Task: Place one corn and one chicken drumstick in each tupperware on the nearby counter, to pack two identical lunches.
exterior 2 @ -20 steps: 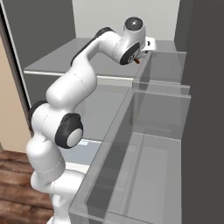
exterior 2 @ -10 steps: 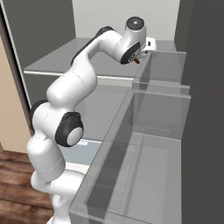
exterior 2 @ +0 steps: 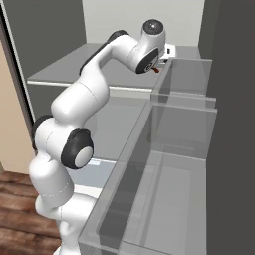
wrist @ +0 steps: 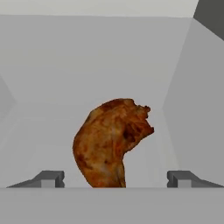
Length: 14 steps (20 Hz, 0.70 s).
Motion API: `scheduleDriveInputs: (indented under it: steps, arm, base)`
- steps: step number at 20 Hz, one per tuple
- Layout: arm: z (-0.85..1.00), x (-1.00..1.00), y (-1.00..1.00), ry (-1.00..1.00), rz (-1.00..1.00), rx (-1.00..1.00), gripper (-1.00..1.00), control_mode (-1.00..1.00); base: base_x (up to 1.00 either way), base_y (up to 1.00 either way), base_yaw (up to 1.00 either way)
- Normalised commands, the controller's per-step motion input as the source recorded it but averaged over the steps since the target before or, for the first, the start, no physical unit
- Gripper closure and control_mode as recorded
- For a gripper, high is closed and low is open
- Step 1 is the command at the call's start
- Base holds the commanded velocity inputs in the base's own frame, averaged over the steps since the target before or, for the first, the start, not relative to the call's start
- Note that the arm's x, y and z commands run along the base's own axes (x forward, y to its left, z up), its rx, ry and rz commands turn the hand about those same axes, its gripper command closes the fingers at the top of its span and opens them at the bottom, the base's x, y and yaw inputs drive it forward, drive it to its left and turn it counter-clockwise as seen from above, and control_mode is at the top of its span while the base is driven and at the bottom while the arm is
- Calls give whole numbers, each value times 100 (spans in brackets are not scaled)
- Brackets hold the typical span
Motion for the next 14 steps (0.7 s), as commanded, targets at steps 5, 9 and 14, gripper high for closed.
scheduleDriveInputs:
  steps: [5, 9, 14]
  arm:
    - [-54, -4, 0, 0, 0, 0, 100, -100]
    - [-56, 0, 0, 1, 0, 0, 100, -100]
    - [-51, 0, 0, 1, 0, 0, 100, -100]
  base:
    - [0, 0, 0]
    - [0, 0, 0]
    - [0, 0, 0]
